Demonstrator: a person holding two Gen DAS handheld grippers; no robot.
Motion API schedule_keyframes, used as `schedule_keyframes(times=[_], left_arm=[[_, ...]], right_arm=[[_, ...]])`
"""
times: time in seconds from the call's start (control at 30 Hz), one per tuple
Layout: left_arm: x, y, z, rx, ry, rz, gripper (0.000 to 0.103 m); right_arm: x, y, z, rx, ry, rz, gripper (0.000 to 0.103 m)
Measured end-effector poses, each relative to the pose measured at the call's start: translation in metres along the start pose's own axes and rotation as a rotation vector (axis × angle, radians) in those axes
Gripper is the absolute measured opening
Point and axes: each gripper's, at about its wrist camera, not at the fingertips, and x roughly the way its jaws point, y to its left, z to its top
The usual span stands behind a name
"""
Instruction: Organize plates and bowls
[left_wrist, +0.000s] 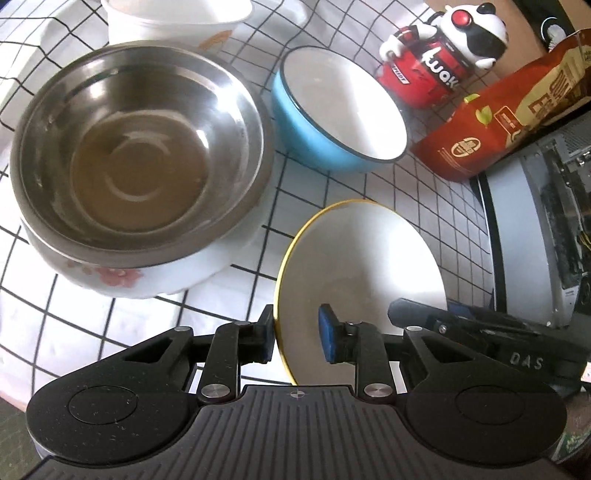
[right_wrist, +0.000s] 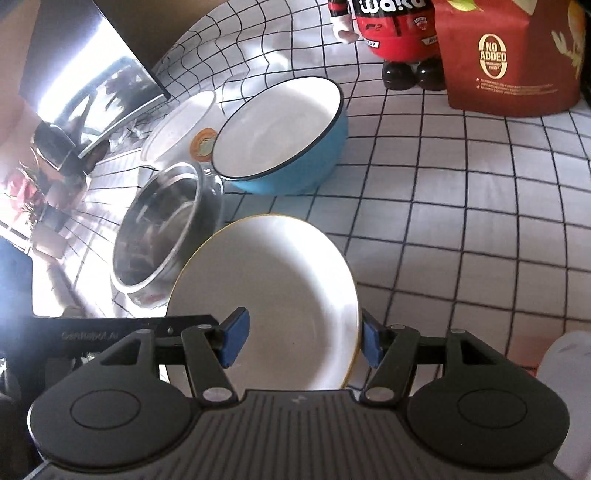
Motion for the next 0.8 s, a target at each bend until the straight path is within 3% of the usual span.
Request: schedule_keyframes(times=[0.2,0.4,0.57,0.7,0.8], left_arm=[[-0.013,0.002,0.005,0.047,0.033,-0.010,0.024],[-0.057,0.004,0.051,0.172,-0.076,-0.056,0.025],[-0.045,-0.003,0.106,0.305,-0.112,-0.027,0.025],[-0.030,-0.005,0.142,0.408,-0.129,-0.029,0.025],[-0.014,-0.002,0.167,0.422,-0.124,-0.057,0.025]], right_arm=[[-0.002,-0.003,0.003,0.039,-0.033,-0.016,0.064],[-0.030,0.005,0.024,0.030,-0.175,-0.139,0.075],[-0.033,0.020,0.049,0.030,-0.239,-0.308,0.082],[-0.022,0.052,0.073,-0.037,-0.232,-0.451,0.082],[-0.014,0.076,0.089,-0.105,-0.217,-0.471,0.084]])
